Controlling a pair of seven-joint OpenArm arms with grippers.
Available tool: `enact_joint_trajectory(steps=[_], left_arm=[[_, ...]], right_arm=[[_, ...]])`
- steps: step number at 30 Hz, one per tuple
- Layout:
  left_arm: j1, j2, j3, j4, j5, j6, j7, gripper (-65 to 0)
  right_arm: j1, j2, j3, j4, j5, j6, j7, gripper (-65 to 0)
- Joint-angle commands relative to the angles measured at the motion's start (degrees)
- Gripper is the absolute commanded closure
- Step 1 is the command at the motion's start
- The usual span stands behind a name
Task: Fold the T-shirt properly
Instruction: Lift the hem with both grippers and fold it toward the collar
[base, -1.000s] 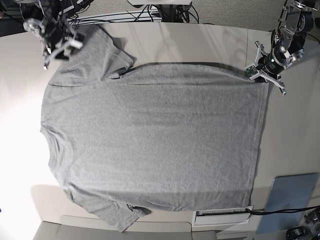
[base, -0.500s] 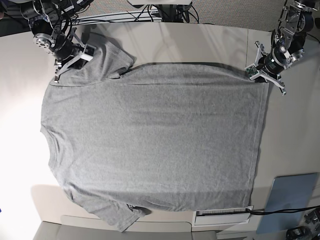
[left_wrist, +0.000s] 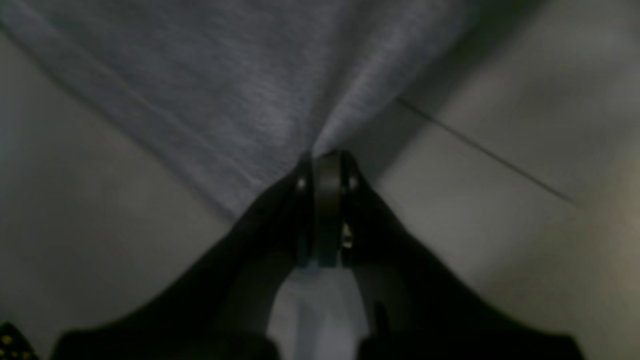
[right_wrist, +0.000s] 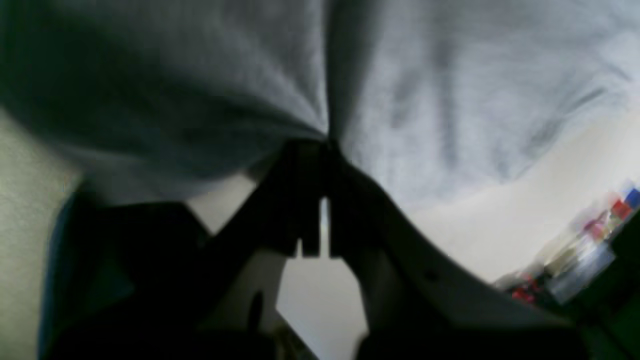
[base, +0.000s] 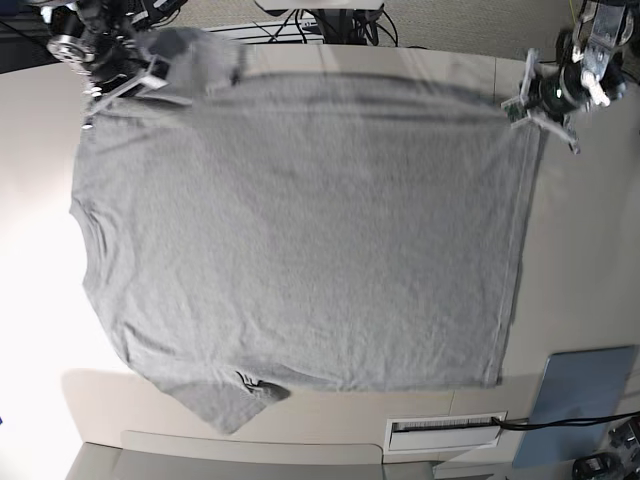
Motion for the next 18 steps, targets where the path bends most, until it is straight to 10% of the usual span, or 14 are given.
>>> enact_joint_trajectory(steps=[1,9,18], left_arm=[[1.4,-1.0,-1.4,1.7,-0.5,0.2,0.2,0.0],[8.0,-0.9,-8.1,6.2,-3.0,0.3,0.6,0.0],[1.9,-0.5,-9.7,6.0,-12.4,5.6,0.5,0.0]], right_arm=[[-1.9,0.8,1.9,2.0,-0.2,-0.1,-1.0,0.0],[-10.3,0.8,8.5,6.8,2.2,0.5,-2.2,0.0],[-0.2,0.8,8.8,6.4,2.3,-5.3,-1.2,0.0]])
